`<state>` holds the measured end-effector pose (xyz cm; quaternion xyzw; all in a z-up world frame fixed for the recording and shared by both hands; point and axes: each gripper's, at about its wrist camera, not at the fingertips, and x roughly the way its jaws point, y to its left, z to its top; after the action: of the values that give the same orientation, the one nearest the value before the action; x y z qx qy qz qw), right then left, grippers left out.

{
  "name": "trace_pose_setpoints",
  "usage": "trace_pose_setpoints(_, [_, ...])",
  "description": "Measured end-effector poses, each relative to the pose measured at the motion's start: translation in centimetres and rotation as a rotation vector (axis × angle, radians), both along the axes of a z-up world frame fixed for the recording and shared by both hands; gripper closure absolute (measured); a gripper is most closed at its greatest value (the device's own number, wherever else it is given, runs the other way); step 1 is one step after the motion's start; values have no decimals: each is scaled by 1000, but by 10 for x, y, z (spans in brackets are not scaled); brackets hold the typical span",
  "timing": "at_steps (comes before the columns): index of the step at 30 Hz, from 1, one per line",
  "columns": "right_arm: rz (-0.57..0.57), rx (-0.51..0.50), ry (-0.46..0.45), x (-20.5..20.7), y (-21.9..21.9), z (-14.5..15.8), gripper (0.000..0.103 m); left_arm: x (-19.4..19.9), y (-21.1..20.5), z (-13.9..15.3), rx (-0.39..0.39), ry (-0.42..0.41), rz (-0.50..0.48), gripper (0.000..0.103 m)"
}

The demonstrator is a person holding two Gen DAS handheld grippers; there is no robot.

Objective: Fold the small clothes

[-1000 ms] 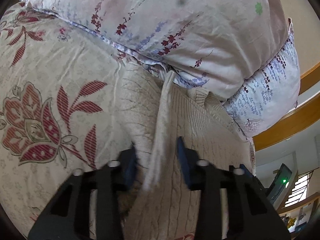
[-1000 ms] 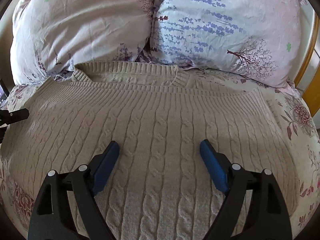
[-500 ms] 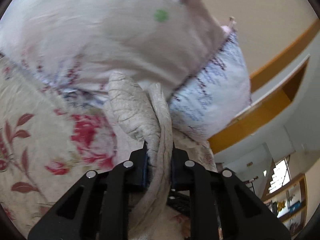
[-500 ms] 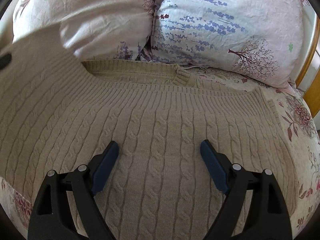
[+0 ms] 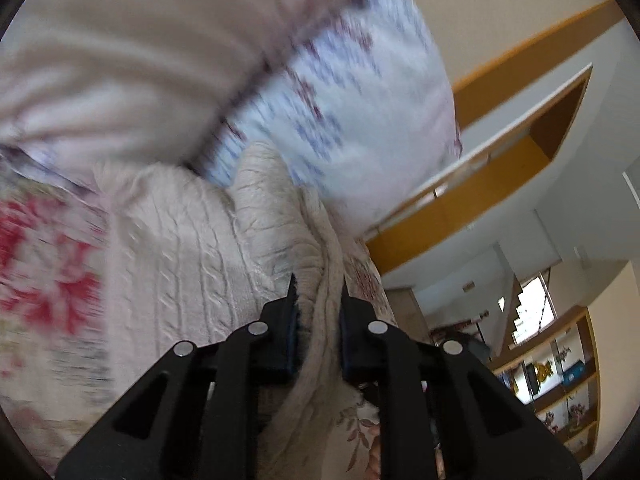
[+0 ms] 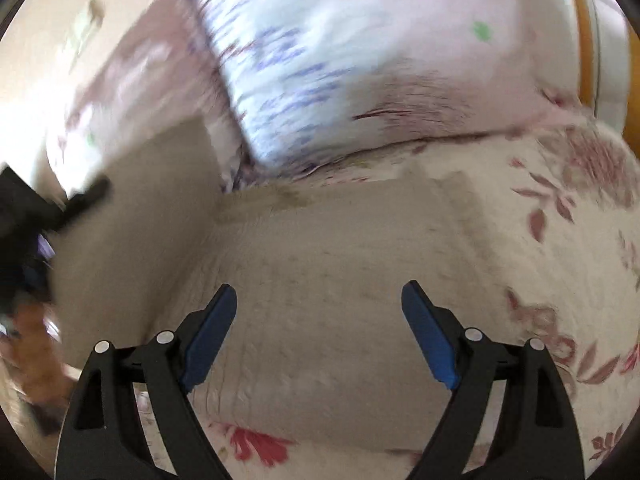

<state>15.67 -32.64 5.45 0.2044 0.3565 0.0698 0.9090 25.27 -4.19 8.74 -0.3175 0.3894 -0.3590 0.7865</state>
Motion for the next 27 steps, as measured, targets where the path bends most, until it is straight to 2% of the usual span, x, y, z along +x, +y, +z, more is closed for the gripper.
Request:
trace_pose_setpoints(4, [-75, 119, -17, -11, -38, 1, 17, 6, -59, -29, -1, 87, -74, 88])
trace_pose_setpoints(7, [-77, 168, -5, -11, -49, 1, 17, 9, -95, -46, 20, 134, -134, 85])
trace_pose_setpoints(9, [-59, 186, 6, -14, -49, 1, 17, 9, -110, -50, 2, 155, -193, 83])
trace_pose_setpoints(10, [-40, 209, 16, -10, -49, 1, 17, 7, -113, -48, -18, 160, -220, 78])
trace_pose_setpoints(12, [-6, 261, 42, -5, -51, 0, 17, 1, -109, -40, -16, 127, -236, 49])
trace_pose_setpoints(15, [49, 346, 89, 6, -51, -2, 17, -15, -81, -19, 43, 41, -184, 37])
trace_pose_setpoints(17, [72, 368, 124, 14, -50, -3, 17, -24, -50, -9, 137, -7, -79, 30])
trace_pose_setpoints(19, [89, 356, 155, 23, -47, -6, 18, -22, -32, -8, 215, -21, -7, 30])
trace_pose_setpoints(22, [100, 347, 201, 33, -44, -13, 29, -18, -14, -19, 302, 10, 49, 29])
trace_pose_setpoints(25, [112, 335, 253, 39, -37, -25, 43, -17, -4, -36, 343, 69, 63, 29])
trace_pose_setpoints(27, [133, 294, 252, 40, -29, -26, 47, -14, -7, -45, 364, 91, 64, 30])
